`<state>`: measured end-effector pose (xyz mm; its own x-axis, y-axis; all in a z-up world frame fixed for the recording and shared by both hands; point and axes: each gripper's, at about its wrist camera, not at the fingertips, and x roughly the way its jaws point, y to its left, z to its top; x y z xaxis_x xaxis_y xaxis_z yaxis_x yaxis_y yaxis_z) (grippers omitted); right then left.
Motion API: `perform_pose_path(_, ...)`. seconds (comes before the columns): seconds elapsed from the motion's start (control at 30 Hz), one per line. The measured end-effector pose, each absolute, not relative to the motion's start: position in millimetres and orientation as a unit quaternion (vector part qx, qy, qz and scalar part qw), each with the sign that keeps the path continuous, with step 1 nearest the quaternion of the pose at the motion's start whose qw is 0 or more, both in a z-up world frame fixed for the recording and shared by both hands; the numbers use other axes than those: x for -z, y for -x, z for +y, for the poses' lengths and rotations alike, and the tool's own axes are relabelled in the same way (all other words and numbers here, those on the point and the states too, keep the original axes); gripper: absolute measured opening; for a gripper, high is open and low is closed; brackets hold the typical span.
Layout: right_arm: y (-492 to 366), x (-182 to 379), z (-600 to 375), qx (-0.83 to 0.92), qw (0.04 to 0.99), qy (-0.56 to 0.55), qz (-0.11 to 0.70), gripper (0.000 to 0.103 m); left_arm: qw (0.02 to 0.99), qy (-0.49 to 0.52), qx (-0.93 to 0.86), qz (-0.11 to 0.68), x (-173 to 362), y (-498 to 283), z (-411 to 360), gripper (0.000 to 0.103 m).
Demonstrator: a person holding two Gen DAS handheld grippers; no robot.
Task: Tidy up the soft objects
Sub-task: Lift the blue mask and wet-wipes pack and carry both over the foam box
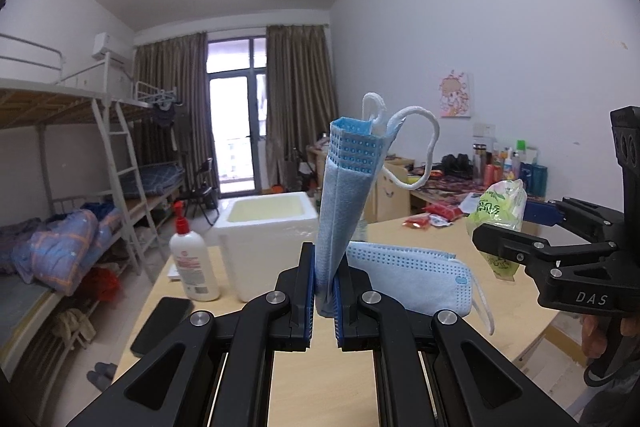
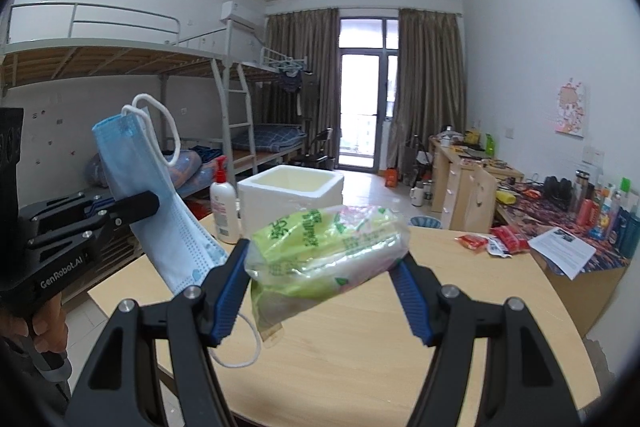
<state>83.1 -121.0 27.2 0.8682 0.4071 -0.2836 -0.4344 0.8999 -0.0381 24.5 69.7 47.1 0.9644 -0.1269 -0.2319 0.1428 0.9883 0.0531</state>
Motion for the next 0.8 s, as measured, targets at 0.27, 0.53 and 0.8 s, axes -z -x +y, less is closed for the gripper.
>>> perform_pose_path(0.27, -88, -28, -99, -0.265, 0.954, 0.059, 0.13, 0.072, 0.993, -0.023, 0.026, 0.116, -48, -21, 88, 0.008)
perform_pose_path(0.53, -96, -25, -87, -0.288, 0.946, 0.062, 0.135, 0.072, 0.993, -0.018, 0.0, 0.119, -49, -24, 98, 0.008)
perform_pose_path(0.8, -106, -25, -86, -0.293, 0.943, 0.059, 0.143, 0.072, 0.992, -0.017, -0.003, 0.127, -48, -37, 92, 0.008)
